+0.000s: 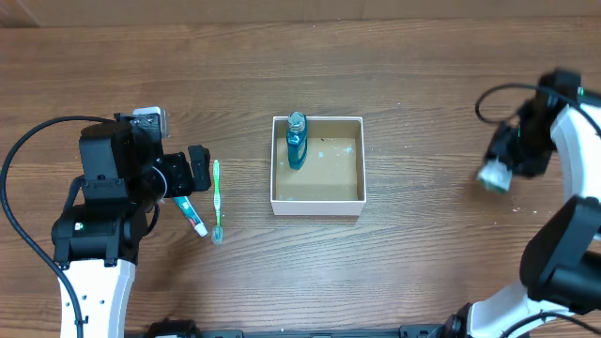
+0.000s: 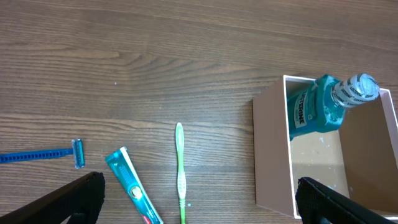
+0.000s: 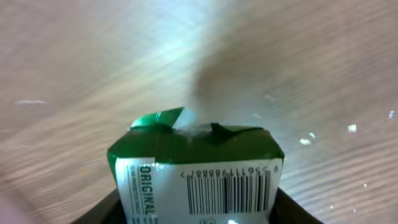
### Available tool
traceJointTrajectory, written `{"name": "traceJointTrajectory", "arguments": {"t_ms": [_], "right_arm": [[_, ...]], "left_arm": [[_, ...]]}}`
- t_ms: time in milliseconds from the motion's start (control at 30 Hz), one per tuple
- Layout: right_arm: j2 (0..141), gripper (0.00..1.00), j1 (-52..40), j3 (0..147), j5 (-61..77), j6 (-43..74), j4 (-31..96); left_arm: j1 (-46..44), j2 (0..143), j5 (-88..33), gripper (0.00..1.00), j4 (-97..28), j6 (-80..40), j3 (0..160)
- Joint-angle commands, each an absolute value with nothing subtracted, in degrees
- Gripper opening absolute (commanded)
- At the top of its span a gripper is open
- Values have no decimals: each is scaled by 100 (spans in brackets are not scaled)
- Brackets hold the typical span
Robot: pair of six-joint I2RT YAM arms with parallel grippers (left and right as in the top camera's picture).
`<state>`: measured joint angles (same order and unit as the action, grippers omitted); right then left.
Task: Pack container
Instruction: 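Carry the soap box with the right gripper and drop it into the box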
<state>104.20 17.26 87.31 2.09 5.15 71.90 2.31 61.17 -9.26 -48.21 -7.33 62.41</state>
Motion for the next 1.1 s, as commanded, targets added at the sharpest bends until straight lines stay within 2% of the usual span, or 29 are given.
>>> {"name": "traceJointTrajectory", "arguments": {"t_ms": [0, 200, 467, 633, 1067], "right_arm": [[9660, 23, 945, 9795, 633, 766, 7430], [9452, 22, -475, 10097, 633, 943, 7271], [9937, 21, -2145, 10038, 502, 1238, 6694], [10475, 18, -2480, 10033, 311, 1531, 6687], [11594, 19, -2523, 9867, 309, 1498, 6283]], "left_arm": [[261, 6143, -989, 100, -4794, -642, 6370], [261, 6143, -991, 100, -4797, -642, 6370], [261, 6143, -991, 100, -4797, -642, 6370], [261, 6143, -991, 100, -4797, -642, 6370], [261, 6143, -989, 100, -4797, -639, 6370]]}}
